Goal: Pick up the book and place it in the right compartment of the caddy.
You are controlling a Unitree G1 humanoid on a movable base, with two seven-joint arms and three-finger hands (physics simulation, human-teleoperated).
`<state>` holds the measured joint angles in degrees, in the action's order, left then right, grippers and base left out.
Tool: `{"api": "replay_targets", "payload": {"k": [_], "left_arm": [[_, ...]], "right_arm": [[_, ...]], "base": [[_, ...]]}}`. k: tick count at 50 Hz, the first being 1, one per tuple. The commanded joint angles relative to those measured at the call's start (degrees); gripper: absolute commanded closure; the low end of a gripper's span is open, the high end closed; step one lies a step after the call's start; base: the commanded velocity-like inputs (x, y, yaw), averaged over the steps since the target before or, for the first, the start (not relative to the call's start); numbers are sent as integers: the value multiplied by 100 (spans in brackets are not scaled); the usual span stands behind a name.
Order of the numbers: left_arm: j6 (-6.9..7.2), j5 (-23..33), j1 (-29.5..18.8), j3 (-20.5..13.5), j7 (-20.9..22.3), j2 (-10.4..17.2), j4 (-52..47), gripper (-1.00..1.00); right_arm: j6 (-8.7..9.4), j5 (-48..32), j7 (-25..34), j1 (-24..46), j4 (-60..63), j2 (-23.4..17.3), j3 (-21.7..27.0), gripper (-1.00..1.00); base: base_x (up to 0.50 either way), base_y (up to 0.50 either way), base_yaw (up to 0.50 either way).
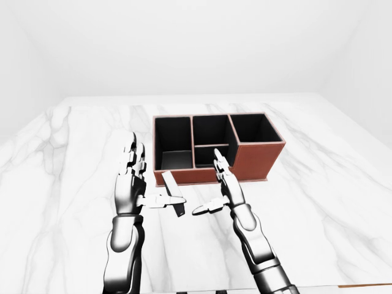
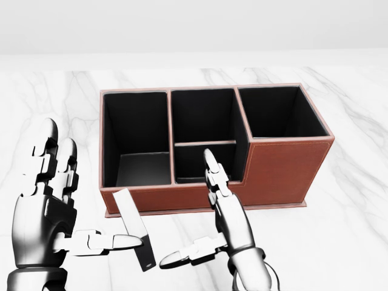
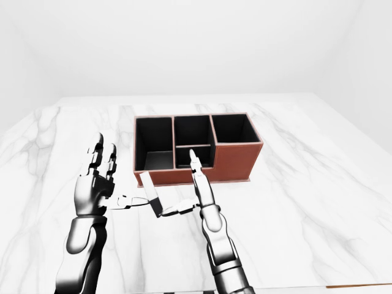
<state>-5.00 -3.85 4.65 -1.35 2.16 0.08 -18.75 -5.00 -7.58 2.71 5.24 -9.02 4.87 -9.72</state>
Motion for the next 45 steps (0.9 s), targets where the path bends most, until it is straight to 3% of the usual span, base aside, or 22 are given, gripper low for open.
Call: {"api": "replay_targets", "payload": {"k": [1, 45], "left_arm": [[0, -42, 7, -2, 37, -3, 15, -100], [0, -55, 31, -9, 97, 3, 19, -100]], "right_arm": [[0, -149, -73, 287, -309, 121, -54, -100], [0, -498, -302, 1160, -2016, 667, -154, -100]], "base": [[0, 0, 0], [0, 0, 0]]}}
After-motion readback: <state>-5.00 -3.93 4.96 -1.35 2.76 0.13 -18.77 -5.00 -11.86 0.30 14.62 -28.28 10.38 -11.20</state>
